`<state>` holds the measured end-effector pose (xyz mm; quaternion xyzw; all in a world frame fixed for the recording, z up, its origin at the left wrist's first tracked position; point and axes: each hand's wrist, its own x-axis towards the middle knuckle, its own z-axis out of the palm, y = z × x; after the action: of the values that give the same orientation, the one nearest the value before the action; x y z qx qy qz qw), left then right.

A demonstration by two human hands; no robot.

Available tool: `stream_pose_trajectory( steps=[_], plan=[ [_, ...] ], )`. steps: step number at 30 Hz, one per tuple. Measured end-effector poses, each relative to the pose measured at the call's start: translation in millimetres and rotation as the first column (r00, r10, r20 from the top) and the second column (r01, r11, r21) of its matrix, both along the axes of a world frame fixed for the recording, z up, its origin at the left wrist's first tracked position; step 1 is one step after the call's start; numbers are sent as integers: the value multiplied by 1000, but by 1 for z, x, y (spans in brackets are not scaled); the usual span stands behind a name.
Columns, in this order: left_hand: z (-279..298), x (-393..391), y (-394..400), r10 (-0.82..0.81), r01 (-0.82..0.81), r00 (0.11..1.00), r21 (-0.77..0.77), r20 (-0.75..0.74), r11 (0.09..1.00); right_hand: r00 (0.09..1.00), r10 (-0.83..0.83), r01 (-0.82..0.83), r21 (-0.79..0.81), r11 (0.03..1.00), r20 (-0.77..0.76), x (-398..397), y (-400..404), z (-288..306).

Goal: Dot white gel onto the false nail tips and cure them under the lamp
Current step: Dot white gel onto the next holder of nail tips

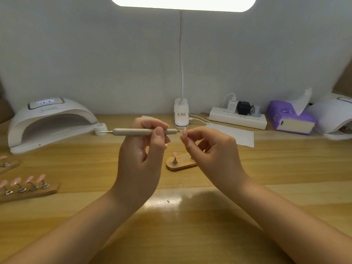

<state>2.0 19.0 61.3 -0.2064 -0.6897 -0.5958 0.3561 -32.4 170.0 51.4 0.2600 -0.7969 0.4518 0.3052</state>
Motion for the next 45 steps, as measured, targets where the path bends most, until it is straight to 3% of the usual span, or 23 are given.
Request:
stream_pose_trajectory(
  steps=[15,45],
  plan=[
    [-2,-1,-1,28,-30,999,-65,-21,997,998,1,-1,-9,1000,-56,1,0,1],
    [-2,-2,1,50,-49,999,-25,15,998,998,-2,1,-10,1000,-68,0,0,0]
  ],
)
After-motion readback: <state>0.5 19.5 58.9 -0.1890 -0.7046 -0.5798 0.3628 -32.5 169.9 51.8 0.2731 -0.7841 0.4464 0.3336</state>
